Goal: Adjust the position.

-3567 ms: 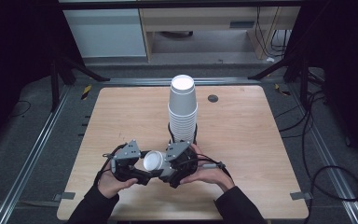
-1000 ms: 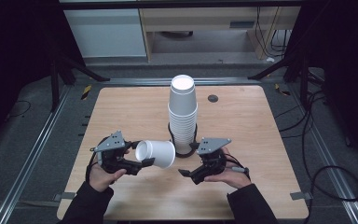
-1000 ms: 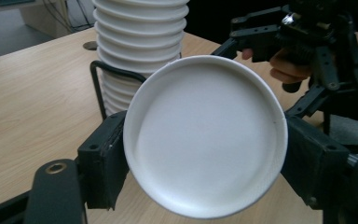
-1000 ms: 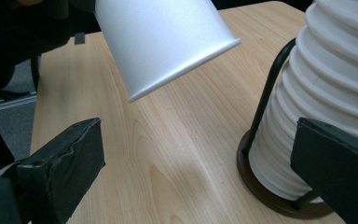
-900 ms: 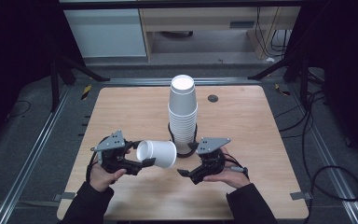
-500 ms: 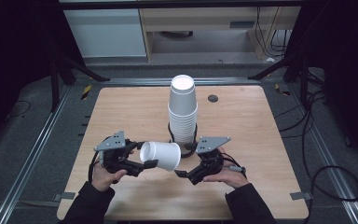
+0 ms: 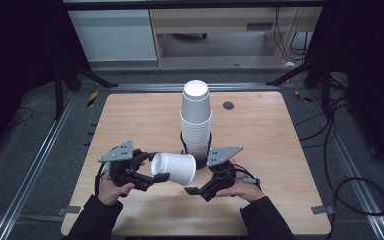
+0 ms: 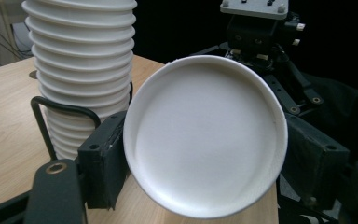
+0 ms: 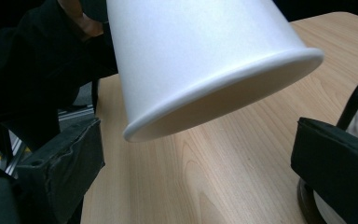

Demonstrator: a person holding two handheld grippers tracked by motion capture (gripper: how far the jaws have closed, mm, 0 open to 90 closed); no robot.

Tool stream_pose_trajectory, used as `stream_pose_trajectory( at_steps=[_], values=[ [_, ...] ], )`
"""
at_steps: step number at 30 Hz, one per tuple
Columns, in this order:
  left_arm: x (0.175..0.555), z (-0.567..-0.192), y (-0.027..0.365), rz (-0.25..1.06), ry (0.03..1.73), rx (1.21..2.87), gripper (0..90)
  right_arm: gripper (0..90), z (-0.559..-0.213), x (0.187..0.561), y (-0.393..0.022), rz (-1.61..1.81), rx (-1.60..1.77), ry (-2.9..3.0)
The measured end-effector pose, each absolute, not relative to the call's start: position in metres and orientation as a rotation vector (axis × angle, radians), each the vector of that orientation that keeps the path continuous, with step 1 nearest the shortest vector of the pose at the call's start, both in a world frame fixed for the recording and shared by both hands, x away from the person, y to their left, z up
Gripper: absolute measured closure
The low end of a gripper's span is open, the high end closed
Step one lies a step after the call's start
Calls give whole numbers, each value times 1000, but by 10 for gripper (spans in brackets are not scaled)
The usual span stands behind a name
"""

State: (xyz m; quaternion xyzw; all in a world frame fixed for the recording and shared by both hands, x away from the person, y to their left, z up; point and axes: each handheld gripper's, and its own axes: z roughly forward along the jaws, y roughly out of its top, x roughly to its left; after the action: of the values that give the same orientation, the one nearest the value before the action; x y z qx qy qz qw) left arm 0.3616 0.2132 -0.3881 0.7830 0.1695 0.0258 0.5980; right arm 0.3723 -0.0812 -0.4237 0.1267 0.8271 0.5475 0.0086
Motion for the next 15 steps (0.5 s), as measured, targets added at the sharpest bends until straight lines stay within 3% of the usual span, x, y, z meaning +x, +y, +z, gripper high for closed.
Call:
stream_pose_trajectory(
  at_steps=[15],
  values=[
    [358,-390,205,53,357,1845,238,32,-428,375,-74,1712,362,2610]
  ],
)
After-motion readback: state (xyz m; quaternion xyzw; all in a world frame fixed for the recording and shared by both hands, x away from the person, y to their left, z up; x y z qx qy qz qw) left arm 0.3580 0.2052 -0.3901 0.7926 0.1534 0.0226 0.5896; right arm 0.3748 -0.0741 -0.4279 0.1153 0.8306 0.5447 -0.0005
